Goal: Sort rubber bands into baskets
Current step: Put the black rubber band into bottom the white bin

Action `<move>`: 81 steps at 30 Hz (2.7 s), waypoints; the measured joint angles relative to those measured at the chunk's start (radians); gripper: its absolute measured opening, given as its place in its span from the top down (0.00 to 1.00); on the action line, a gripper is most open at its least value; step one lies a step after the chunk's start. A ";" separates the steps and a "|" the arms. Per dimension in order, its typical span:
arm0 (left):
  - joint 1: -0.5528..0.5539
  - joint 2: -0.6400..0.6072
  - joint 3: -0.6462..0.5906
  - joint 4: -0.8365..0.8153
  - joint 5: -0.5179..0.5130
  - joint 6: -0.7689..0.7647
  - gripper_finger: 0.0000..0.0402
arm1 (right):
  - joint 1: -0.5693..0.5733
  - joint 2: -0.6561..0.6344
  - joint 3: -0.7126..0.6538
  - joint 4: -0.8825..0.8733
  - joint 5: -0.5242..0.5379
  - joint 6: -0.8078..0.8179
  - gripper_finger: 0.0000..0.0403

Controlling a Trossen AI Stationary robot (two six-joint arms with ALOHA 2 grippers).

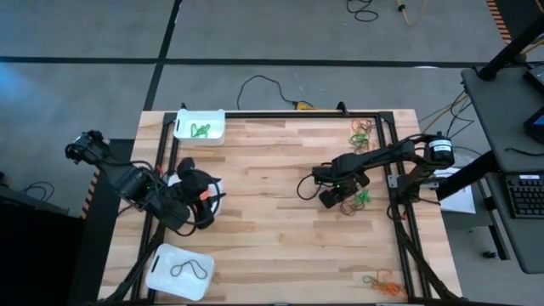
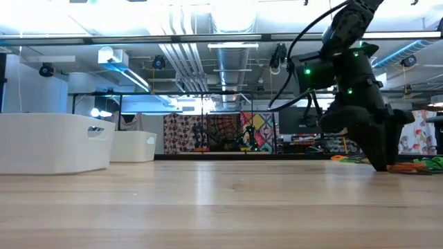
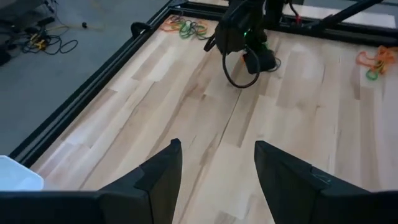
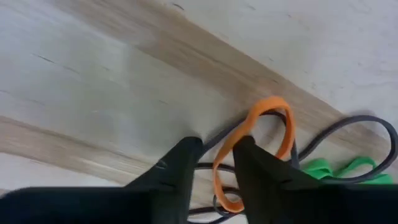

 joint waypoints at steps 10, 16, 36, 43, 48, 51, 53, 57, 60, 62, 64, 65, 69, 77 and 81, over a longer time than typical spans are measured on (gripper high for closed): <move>0.000 -0.039 0.000 -0.053 -0.080 -0.004 0.54 | 0.044 0.015 0.164 0.017 0.003 -0.002 0.97; 0.000 -0.059 0.000 -0.058 -0.144 0.003 0.54 | 0.048 0.132 0.396 0.056 0.070 -0.101 0.98; -0.005 -0.077 -0.002 -0.075 -0.085 -0.139 0.54 | 0.038 0.486 0.803 0.087 0.033 -0.437 0.86; -0.006 -0.071 -0.002 -0.074 -0.082 -0.142 0.54 | 0.011 0.487 0.800 0.082 0.023 -0.448 0.88; -0.006 -0.072 -0.002 -0.073 -0.082 -0.142 0.54 | 0.026 0.486 0.800 0.084 0.023 -0.518 0.90; -0.006 -0.072 -0.002 -0.073 -0.082 -0.142 0.54 | 0.033 0.486 0.813 0.090 0.025 -0.587 0.88; -0.006 -0.072 -0.002 -0.073 -0.082 -0.142 0.54 | 0.038 0.486 0.826 0.090 0.046 -0.633 0.86; -0.006 -0.072 -0.003 -0.072 -0.082 -0.142 0.54 | 0.055 0.486 0.859 0.088 0.113 -0.731 0.80; -0.006 -0.072 -0.011 -0.071 -0.082 -0.144 0.54 | 0.064 0.486 0.877 0.094 0.156 -0.796 0.72; -0.006 -0.072 -0.019 -0.071 -0.082 -0.152 0.54 | 0.064 0.486 0.874 0.096 0.154 -0.833 0.68; -0.006 -0.072 -0.030 -0.069 -0.082 -0.162 0.54 | 0.061 0.486 0.853 0.115 0.156 -0.860 0.64; -0.007 -0.072 -0.036 -0.069 -0.081 -0.167 0.54 | 0.058 0.486 0.841 0.130 0.156 -0.870 0.63; -0.011 -0.072 -0.047 -0.070 -0.033 -0.186 0.54 | 0.047 0.488 0.805 0.175 0.157 -0.871 0.62; -0.047 -0.073 -0.047 -0.085 -0.005 -0.200 0.54 | 0.043 0.488 0.746 0.212 0.158 -0.890 0.72; -0.048 -0.073 -0.047 -0.084 -0.014 -0.210 0.54 | 0.042 0.486 0.738 0.230 0.157 -0.890 0.81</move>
